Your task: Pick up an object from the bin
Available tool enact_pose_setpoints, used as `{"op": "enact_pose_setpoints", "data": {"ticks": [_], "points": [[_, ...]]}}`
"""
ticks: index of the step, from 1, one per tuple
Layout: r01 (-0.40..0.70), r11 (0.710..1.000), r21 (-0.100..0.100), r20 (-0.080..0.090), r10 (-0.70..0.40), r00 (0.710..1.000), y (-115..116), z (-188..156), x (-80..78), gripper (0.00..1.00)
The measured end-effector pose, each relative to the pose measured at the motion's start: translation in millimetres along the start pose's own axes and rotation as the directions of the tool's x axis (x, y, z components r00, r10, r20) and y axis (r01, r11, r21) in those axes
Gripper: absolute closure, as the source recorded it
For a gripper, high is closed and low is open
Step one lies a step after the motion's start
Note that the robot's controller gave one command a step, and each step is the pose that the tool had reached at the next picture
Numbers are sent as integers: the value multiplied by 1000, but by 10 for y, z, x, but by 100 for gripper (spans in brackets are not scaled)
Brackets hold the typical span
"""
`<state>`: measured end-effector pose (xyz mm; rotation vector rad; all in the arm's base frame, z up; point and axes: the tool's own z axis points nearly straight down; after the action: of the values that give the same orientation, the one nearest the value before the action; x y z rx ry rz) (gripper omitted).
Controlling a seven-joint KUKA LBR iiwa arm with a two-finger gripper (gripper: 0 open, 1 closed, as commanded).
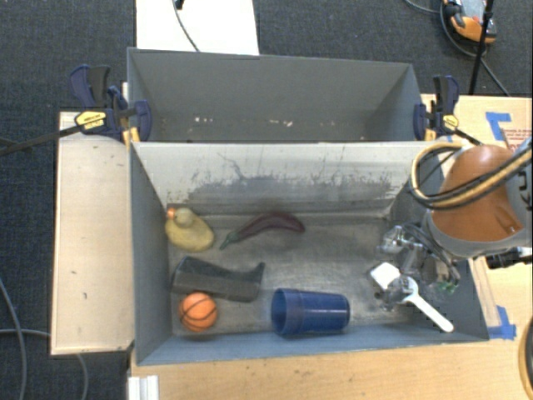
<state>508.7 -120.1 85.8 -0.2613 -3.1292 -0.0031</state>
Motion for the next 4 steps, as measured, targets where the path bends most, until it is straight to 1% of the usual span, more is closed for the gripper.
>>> {"op": "enact_pose_setpoints", "data": {"ticks": [1,2,3,4], "points": [[-90,996,-1,10,90,996,-255,22,107,100],[-89,996,-1,10,89,996,-255,21,107,100],[-76,997,1,-1,76,997,-268,-471,101,100],[-60,998,2,9,60,998,-248,-798,123,100]]}}
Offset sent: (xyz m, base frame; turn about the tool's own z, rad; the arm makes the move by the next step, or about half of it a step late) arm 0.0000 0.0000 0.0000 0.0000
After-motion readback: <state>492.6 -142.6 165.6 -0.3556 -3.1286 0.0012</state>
